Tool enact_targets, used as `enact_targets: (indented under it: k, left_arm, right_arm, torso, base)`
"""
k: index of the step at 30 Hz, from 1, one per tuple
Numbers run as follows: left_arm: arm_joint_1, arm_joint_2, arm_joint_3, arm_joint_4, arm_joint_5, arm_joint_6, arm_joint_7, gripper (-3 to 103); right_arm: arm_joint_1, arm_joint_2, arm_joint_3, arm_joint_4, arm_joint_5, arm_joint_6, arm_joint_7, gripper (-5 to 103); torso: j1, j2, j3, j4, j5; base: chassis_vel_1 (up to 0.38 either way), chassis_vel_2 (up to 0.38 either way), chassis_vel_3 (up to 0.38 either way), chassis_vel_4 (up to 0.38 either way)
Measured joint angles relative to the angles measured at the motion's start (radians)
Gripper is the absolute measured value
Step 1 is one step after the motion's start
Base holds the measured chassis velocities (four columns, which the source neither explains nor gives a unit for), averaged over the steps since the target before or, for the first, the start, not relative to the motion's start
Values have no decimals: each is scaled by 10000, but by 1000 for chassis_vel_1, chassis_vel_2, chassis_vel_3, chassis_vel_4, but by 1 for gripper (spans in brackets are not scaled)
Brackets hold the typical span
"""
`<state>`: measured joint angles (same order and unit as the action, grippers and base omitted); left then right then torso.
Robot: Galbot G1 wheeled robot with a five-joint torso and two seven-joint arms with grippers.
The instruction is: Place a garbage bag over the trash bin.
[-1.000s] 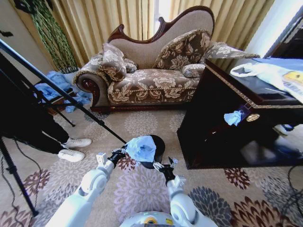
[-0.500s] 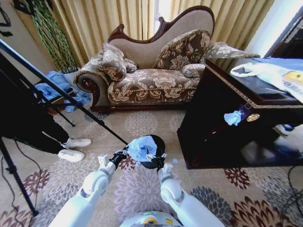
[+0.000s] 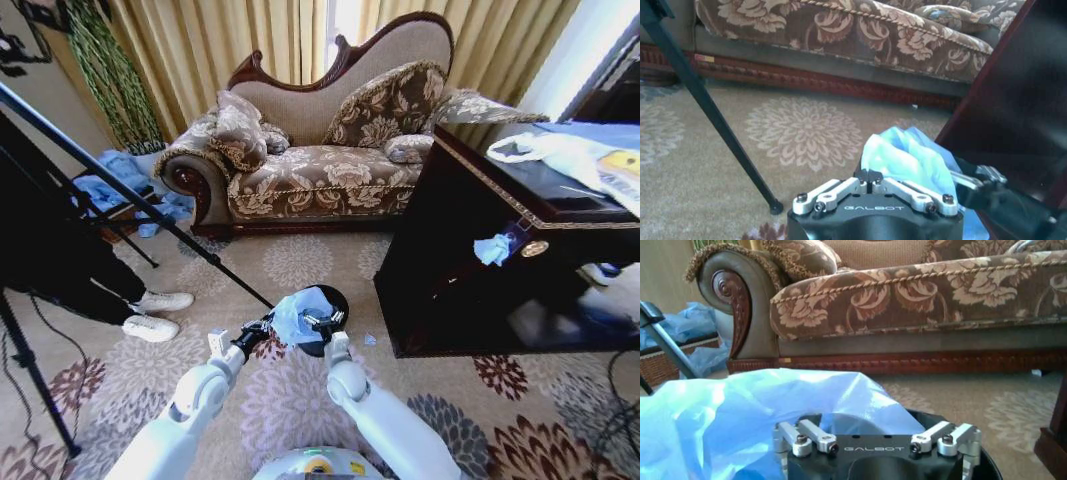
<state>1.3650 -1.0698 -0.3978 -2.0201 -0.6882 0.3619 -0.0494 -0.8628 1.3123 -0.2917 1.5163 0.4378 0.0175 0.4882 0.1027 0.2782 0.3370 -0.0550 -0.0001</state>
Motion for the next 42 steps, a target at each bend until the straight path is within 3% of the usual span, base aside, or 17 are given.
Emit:
enact_targets:
  k: [2, 4, 5, 9, 11, 12, 14, 17, 19, 20, 22, 25, 31, 42]
  left_arm:
    - [10, -1, -11, 0, 1, -2, 19, 0]
    - [25, -6, -15, -14, 3, -6, 34, 0]
    - [25, -6, -15, -14, 3, -6, 34, 0]
    - [44, 13, -16, -36, 2, -6, 73, 0]
    - [44, 14, -16, -36, 3, -6, 76, 0]
    - [44, 11, -10, -36, 3, -6, 80, 0]
    - [44, 7, -5, -36, 3, -6, 81, 0]
    - [66, -6, 26, -36, 25, -7, 105, 0]
    - [73, -8, 27, -36, 33, -8, 112, 0]
    - [97, -9, 29, -37, 57, -9, 126, 0]
    - [111, -9, 27, -38, 67, -10, 138, 0]
    - [182, -10, -10, -33, 148, -36, 187, 0]
    - [261, -14, -80, -35, 180, -64, 217, 0]
    - [523, -202, -181, -179, 311, -144, 337, 0]
  right_arm:
    - [101, 47, -11, -121, 17, 1, -1, 92]
    - [244, 126, -14, -311, 42, 4, -1, 82]
    - [244, 126, -14, -311, 42, 4, -1, 82]
    - [293, 90, -5, -378, 63, 6, 8, 60]
    - [281, 68, 6, -378, 64, 10, 11, 60]
    - [238, 32, 27, -377, 62, 33, 15, 48]
    - [231, 30, 34, -377, 59, 40, 16, 48]
    - [204, 103, 63, -409, 47, 84, 33, 32]
    - [204, 124, 65, -411, 47, 86, 38, 32]
    - [218, 179, 65, -427, 47, 99, 60, 21]
    - [233, 198, 65, -435, 47, 109, 73, 21]
    - [324, 186, 59, -415, 66, 115, 143, 5]
    - [516, -100, 34, -224, 271, 39, 212, 1]
    - [1534, -1399, -221, 199, 900, -287, 148, 0]
  torso:
    - [0, -1, 0, 0, 0]
    - [0, -1, 0, 1, 0]
    - [0, -1, 0, 1, 0]
    - [0, 0, 0, 0, 1]
    - [0, 0, 0, 0, 0]
    - [0, 0, 0, -1, 0]
    - [0, 0, 0, -1, 0]
    - [0, 0, 0, -1, 1]
    - [-1, 0, 0, 0, 1]
    - [-1, -1, 0, 0, 0]
    - [-1, 0, 0, 0, 1]
    - [-1, 0, 0, 0, 1]
    - [-1, 0, 0, 1, 0]
    - [-1, 0, 0, 0, 2]
  base:
    - [0, 0, 0, 0]
    - [0, 0, 0, 0]
    - [0, 0, 0, 0]
    - [0, 0, 0, 0]
    - [0, 0, 0, 0]
    - [0, 0, 0, 0]
    - [0, 0, 0, 0]
    - [0, 0, 0, 0]
    - [0, 0, 0, 0]
    - [0, 0, 0, 0]
    - [0, 0, 0, 0]
    - [0, 0, 0, 0]
    - [0, 0, 0, 0]
    - [0, 0, 0, 0]
